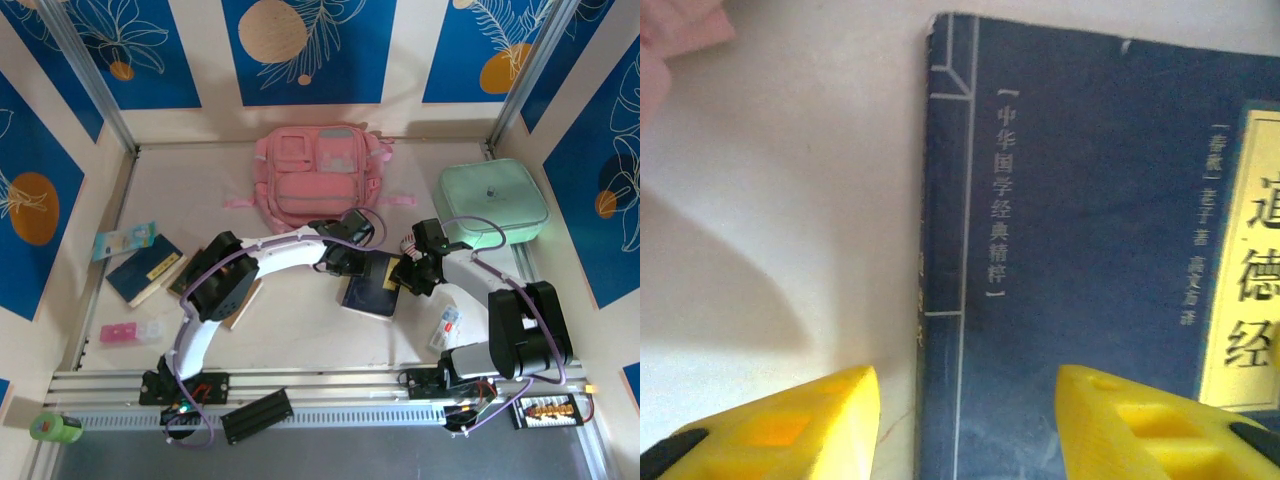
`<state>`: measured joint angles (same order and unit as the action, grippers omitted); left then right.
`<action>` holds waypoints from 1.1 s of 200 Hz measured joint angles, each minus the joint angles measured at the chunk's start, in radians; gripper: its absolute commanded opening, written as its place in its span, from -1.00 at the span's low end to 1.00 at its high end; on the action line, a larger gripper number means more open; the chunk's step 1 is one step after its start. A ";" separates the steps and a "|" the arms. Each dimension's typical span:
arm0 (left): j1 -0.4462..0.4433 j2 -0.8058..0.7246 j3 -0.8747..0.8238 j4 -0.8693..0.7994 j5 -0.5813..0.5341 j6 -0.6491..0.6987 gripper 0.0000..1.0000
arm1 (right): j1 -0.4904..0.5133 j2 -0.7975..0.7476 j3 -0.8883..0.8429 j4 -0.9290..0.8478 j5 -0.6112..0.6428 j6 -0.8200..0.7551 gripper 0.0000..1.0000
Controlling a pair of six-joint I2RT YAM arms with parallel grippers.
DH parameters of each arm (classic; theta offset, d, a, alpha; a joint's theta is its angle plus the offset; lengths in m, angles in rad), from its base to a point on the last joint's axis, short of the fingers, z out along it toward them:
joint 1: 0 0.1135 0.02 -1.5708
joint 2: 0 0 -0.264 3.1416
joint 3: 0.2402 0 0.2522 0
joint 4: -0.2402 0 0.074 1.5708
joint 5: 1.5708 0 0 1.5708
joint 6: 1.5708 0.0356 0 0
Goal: Pack the student bag
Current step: Pick up the book from the middle-right of the table.
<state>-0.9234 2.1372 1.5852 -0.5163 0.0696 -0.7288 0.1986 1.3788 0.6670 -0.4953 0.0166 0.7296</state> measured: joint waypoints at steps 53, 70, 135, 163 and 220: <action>0.000 0.011 0.002 0.001 0.003 0.000 -0.13 | 0.000 0.003 0.000 -0.030 -0.006 0.002 -0.49; 0.000 0.011 0.002 0.003 0.014 -0.004 -0.17 | 0.000 0.013 0.000 -0.029 -0.014 0.005 -0.51; 0.006 0.013 0.002 0.007 0.063 -0.023 -0.31 | 0.000 0.026 0.000 -0.025 -0.033 0.025 -0.56; 0.018 0.013 0.002 0.012 0.107 -0.031 -0.28 | -0.005 0.028 0.000 -0.026 -0.045 0.031 -0.56; 0.079 0.011 -0.051 0.117 0.269 -0.091 -0.31 | -0.026 0.032 0.000 -0.029 -0.082 0.047 -0.58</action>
<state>-0.8444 2.1479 1.5337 -0.3996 0.3386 -0.8200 0.1722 1.4113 0.6674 -0.5243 -0.0658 0.7761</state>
